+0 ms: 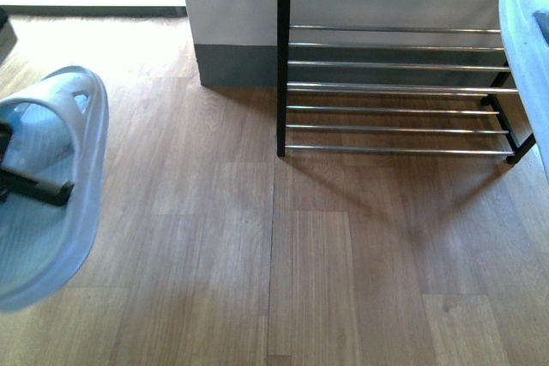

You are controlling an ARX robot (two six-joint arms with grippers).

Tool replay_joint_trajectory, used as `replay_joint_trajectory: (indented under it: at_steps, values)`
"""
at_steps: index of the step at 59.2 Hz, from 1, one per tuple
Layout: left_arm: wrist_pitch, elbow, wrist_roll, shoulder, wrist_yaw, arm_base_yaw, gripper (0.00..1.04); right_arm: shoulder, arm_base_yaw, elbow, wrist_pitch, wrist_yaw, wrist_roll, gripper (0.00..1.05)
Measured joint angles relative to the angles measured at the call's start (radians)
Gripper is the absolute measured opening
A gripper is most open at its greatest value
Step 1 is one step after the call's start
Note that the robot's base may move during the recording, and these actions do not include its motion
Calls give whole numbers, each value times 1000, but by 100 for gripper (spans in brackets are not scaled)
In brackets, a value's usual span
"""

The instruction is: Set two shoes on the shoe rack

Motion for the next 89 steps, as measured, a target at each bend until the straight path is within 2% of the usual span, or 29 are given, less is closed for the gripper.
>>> replay_joint_trajectory:
  at_steps: [13, 22, 30, 89]
  values:
    - [-351, -89, 121, -568, -15, -21, 2, 0, 0, 0, 0, 0, 0, 2]
    - [-552, -93, 152, -830, -38, -59, 2, 0, 0, 0, 0, 0, 0, 2]
    - [-734, -93, 136, -1032, -108, -104, 2, 0, 0, 0, 0, 0, 0, 2]
    - [-744, -93, 105, -1057, -109, -108, 2, -1, 0, -1, 0, 4, 0, 2]
